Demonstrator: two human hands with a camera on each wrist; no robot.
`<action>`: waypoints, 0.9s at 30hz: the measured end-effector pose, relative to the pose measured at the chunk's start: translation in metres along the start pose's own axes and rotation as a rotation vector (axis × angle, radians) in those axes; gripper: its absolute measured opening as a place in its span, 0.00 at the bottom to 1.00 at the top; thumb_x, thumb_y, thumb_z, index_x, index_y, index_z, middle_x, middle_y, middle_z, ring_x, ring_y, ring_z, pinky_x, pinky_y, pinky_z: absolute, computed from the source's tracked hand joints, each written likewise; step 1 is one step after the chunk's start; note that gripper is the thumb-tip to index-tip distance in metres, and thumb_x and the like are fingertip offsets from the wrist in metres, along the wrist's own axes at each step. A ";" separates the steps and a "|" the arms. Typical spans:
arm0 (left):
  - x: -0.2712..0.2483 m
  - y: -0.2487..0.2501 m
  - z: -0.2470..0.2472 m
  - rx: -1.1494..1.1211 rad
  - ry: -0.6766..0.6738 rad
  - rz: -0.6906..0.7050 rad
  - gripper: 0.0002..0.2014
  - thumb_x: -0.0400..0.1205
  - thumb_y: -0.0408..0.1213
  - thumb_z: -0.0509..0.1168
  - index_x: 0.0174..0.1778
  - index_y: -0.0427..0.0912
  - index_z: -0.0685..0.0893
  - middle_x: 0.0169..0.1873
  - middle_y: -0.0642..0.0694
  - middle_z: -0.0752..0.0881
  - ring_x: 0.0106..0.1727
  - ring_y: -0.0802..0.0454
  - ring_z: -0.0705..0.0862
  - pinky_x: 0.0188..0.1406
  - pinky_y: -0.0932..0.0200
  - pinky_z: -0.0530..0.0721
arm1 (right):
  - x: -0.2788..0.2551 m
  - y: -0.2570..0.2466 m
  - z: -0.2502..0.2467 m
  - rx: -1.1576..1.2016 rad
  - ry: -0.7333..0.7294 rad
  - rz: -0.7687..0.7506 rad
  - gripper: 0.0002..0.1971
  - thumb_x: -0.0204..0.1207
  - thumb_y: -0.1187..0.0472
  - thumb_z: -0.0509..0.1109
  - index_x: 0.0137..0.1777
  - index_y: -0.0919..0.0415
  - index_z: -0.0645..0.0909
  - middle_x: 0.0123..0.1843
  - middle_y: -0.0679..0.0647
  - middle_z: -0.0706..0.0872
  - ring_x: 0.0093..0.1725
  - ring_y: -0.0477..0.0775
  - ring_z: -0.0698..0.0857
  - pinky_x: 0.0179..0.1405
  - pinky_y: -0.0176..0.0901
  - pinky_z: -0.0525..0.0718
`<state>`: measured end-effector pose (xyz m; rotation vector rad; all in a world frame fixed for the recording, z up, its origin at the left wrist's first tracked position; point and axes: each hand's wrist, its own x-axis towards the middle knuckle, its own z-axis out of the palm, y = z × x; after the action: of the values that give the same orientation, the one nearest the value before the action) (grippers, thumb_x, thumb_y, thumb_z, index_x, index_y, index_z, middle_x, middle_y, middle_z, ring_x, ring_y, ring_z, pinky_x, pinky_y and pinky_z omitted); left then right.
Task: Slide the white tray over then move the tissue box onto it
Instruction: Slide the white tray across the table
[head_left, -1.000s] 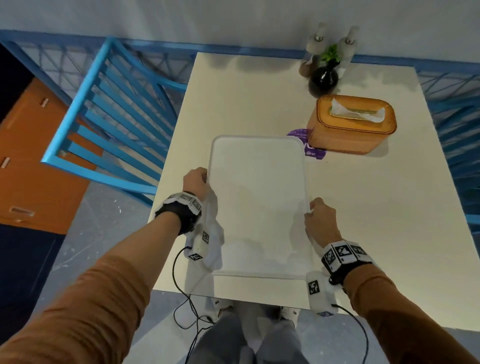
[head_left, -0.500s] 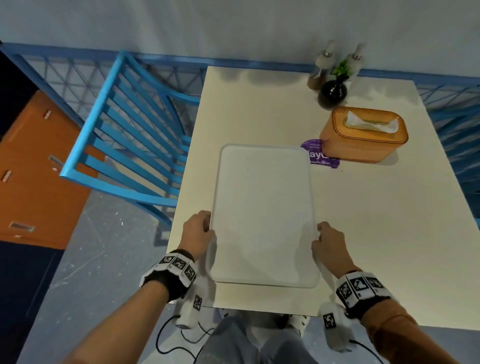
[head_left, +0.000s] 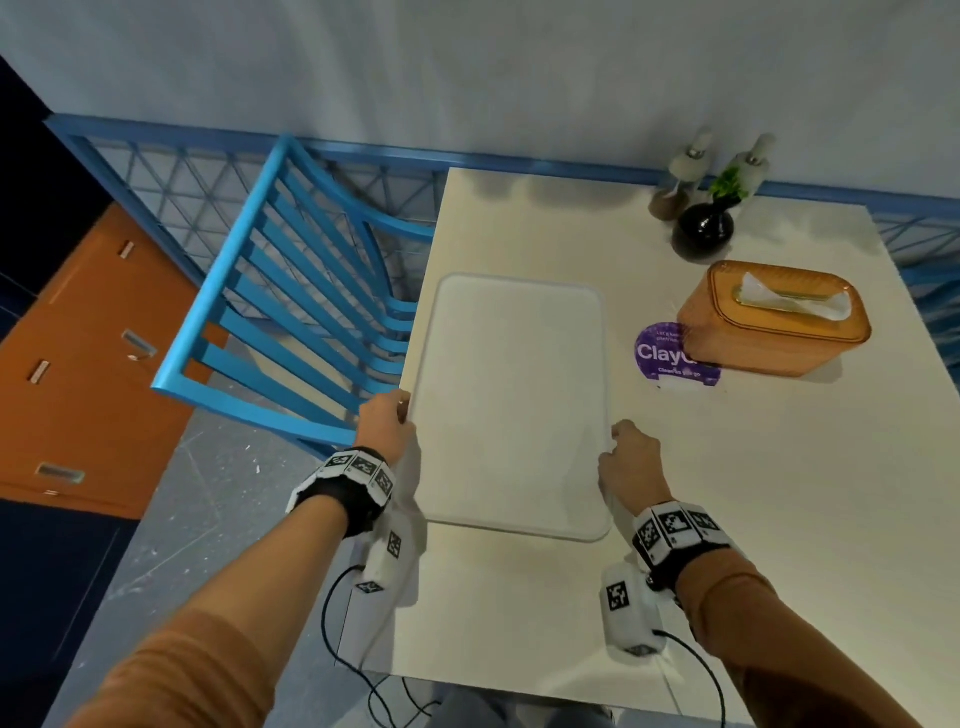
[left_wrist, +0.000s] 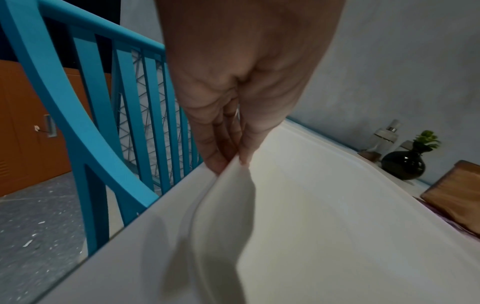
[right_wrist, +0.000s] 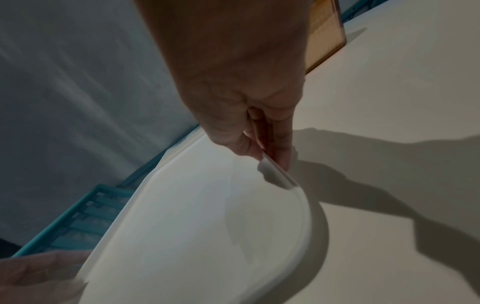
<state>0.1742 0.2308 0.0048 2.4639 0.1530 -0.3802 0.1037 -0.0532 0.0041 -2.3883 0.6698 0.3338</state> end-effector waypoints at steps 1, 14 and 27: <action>0.006 0.001 -0.001 0.011 -0.001 0.002 0.07 0.75 0.25 0.65 0.46 0.36 0.83 0.43 0.35 0.84 0.47 0.41 0.80 0.49 0.52 0.75 | 0.005 -0.003 -0.001 -0.013 -0.004 0.004 0.16 0.75 0.76 0.60 0.62 0.74 0.74 0.60 0.75 0.82 0.56 0.71 0.84 0.56 0.54 0.85; 0.040 0.010 -0.001 0.034 0.017 -0.010 0.10 0.77 0.24 0.63 0.54 0.29 0.82 0.51 0.30 0.86 0.51 0.36 0.83 0.49 0.49 0.79 | 0.032 -0.018 -0.002 -0.041 -0.006 0.063 0.17 0.75 0.75 0.59 0.64 0.72 0.72 0.63 0.73 0.81 0.59 0.71 0.82 0.58 0.57 0.84; 0.034 0.011 0.005 0.043 0.053 -0.014 0.11 0.78 0.23 0.61 0.54 0.28 0.82 0.41 0.38 0.78 0.44 0.45 0.74 0.45 0.55 0.72 | 0.030 -0.017 -0.005 -0.038 0.000 0.057 0.16 0.76 0.75 0.59 0.65 0.73 0.72 0.63 0.73 0.81 0.60 0.71 0.82 0.58 0.56 0.83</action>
<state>0.2077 0.2196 -0.0027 2.5179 0.1857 -0.3274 0.1386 -0.0562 0.0049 -2.4087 0.7393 0.3741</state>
